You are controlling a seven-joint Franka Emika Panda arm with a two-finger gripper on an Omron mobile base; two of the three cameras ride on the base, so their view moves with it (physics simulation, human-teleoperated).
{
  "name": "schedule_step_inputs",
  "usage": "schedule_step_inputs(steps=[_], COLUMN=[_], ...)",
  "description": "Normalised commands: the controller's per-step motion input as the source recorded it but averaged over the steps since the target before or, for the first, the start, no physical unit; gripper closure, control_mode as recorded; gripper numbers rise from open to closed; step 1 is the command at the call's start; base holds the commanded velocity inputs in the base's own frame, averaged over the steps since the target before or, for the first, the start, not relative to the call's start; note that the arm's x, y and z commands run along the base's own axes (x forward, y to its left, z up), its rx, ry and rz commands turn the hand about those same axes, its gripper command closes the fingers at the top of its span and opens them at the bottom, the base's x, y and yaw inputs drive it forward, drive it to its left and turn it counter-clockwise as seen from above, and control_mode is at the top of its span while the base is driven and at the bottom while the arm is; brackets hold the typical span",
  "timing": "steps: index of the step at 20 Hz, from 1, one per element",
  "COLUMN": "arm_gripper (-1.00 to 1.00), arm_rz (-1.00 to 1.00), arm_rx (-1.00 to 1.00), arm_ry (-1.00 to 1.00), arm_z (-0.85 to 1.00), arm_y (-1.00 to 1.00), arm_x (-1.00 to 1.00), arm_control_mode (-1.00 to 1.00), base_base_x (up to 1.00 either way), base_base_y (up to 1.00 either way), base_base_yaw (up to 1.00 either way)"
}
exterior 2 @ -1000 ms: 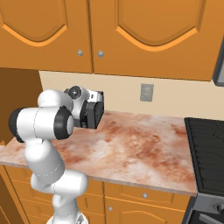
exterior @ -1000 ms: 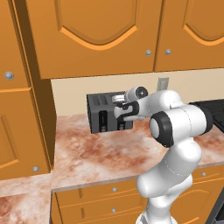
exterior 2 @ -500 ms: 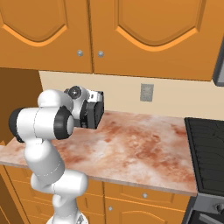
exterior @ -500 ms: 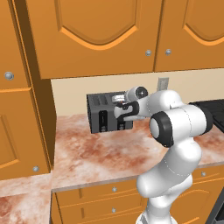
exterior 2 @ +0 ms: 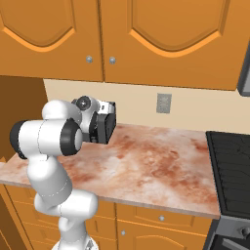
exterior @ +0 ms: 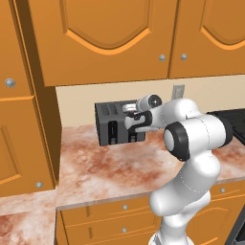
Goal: Start the toaster. Once the lever pops up, take the bread to the plate on the dining counter.
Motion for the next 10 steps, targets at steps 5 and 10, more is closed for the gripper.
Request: schedule_step_inputs(steps=[5,10], arm_gripper=[-1.0,-1.0], arm_rz=[0.0,0.0], arm_rx=[0.0,0.0], arm_ry=[0.0,0.0], arm_z=[0.0,0.0], arm_y=[0.0,0.0], arm_x=[0.0,0.0], arm_control_mode=[-1.0,-1.0], base_base_x=[0.0,0.0], base_base_y=[0.0,0.0], base_base_yaw=[0.0,0.0])
